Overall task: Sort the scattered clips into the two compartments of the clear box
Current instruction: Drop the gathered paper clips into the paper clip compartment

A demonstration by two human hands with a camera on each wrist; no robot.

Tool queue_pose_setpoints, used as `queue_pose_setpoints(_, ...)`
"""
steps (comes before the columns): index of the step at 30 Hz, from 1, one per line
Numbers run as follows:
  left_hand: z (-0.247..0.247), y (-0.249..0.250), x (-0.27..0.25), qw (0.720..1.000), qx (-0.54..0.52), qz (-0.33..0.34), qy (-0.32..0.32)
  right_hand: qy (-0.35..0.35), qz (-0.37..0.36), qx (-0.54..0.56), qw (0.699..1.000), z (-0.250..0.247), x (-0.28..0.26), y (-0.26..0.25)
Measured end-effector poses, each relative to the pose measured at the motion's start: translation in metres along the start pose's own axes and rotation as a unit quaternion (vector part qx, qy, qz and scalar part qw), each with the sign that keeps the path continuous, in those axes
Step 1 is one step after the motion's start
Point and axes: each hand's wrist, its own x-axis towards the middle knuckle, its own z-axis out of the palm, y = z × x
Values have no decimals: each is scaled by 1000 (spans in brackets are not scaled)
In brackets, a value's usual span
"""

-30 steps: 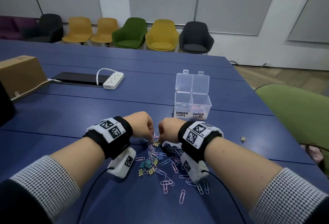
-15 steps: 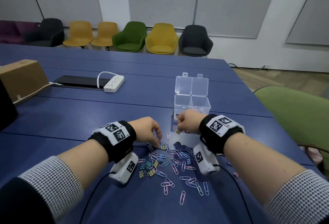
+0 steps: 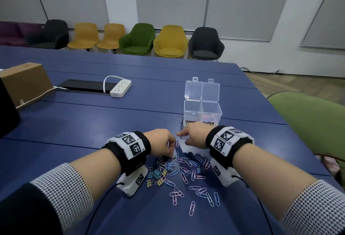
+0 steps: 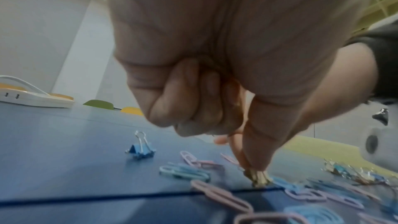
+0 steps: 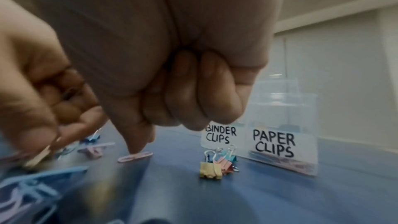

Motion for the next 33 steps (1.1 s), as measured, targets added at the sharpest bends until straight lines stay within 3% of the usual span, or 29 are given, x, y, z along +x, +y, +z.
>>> queue_pose_setpoints(5, -17, -19, -9, 996, 31, -72, 40, -82, -30, -125, 988, 1, -8, -11)
queue_pose_setpoints(10, -26, -35, -16, 988, 77, -129, 26, -66, -17, -65, 996, 3, -28, -3)
queue_pose_setpoints(16, -24, -24, -9, 991, 96, -86, -37, -49, 8, -18, 999, 15, -36, -5)
queue_pose_setpoints(26, -16, -13, 2, 994, 75, -61, -47, 16, 12, -65, 998, 25, -37, -19)
queue_pose_setpoints(33, -14, -1, 7, 990, 118, -40, -72, -4, 18, -58, 998, 23, -34, -22)
